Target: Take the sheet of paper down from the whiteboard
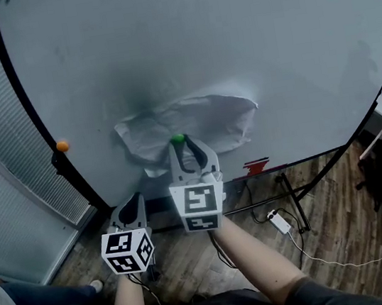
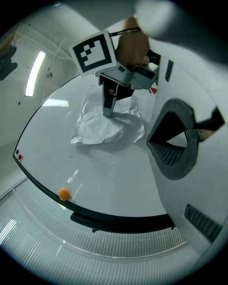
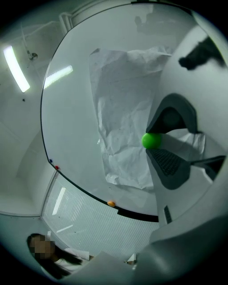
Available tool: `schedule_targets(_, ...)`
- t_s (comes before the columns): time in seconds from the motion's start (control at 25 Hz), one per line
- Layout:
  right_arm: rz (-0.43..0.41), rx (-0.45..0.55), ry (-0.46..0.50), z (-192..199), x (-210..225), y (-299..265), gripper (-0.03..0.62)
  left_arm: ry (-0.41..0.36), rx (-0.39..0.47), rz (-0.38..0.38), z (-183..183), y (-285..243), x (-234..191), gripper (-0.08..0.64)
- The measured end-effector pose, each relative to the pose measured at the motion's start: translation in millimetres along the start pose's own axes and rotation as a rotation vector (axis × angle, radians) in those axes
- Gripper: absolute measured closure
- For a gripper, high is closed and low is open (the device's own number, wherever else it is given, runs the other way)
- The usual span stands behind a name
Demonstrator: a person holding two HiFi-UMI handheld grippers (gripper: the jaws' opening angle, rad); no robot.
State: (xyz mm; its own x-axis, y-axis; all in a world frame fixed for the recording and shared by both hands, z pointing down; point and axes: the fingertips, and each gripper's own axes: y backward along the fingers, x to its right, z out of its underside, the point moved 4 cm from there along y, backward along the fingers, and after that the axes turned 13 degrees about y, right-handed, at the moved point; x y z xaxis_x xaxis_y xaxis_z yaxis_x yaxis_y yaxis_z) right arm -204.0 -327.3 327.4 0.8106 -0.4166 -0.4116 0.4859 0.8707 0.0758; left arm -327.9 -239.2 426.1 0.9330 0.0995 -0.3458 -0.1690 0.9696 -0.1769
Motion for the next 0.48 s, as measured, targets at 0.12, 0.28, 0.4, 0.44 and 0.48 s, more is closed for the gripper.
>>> schedule_targets(0.12,-0.016,0.009,0.001,0,1,0,0.476,0.000,0.000,0.005,0,-4,1,0.551)
schedule_targets(0.28,-0.027,0.017,0.001,1,2,1,0.480,0.004,0.008,0.015,1,-11,2,0.551)
schedule_targets(0.4,-0.038,0.019,0.004,1,2,1,0.482,0.014,0.015,0.049,-1,-18,6,0.549)
schedule_targets(0.44,-0.041,0.020,0.007,1,2,1,0.482,0.013,0.016,0.055,-2,-20,7,0.549)
schedule_targets(0.48,-0.043,0.021,0.009,0,2,1,0.482,0.009,0.017,0.058,-3,-22,8,0.549)
